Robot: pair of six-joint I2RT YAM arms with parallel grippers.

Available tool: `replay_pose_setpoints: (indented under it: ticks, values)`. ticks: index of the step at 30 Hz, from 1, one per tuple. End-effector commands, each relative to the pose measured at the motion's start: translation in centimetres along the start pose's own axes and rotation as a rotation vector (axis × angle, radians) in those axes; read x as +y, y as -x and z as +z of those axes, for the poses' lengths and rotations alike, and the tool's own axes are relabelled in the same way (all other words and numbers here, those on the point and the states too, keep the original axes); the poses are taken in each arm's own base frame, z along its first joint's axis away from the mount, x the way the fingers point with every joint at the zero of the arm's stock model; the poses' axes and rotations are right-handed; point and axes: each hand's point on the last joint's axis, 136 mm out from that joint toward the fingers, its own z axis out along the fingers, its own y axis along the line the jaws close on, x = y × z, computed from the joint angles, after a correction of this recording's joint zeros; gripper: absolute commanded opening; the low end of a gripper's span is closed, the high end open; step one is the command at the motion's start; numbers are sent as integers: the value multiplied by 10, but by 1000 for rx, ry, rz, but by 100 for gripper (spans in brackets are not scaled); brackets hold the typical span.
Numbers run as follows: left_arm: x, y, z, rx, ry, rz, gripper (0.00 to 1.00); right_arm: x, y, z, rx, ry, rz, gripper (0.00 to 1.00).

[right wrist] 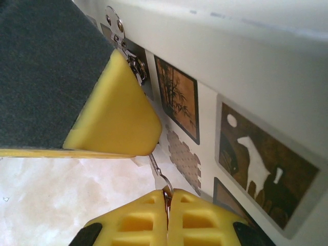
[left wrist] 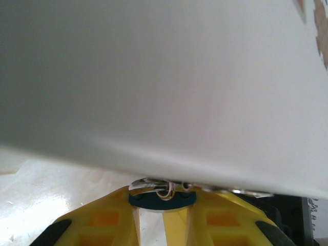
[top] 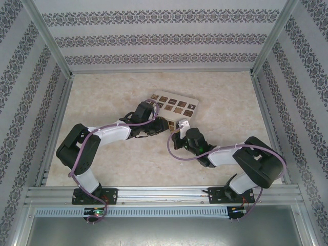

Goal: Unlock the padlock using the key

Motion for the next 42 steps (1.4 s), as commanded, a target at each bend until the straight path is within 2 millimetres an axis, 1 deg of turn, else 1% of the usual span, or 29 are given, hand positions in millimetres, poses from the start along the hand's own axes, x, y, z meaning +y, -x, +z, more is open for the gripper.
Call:
replay_pose_setpoints:
  ticks: [1, 5, 9, 18, 31, 33, 36, 42]
  values:
    - [-31, -2, -5, 16, -101, 24, 22, 10, 30, 2, -110, 56, 25, 0]
    - [-33, -3, -5, 23, -107, 26, 22, 8, 35, 3, -133, 66, 24, 0]
    - [-33, -4, -5, 30, -110, 27, 22, 10, 44, 3, -163, 96, 39, 0]
    - [-34, -4, -3, 40, -112, 27, 22, 16, 59, 13, -190, 142, 37, 0]
    - [-33, -6, 0, 57, -113, 17, 22, 26, 102, 23, -272, 201, 13, 0]
    - [-32, -7, 1, 58, -113, 12, 22, 28, 106, 24, -279, 208, 12, 0]
    - [-29, -6, 2, 55, -109, 9, 22, 27, 104, 27, -271, 208, 16, 0]
    - [-18, 0, 10, 47, -107, -5, 22, 17, 77, 35, -206, 181, 59, 0]
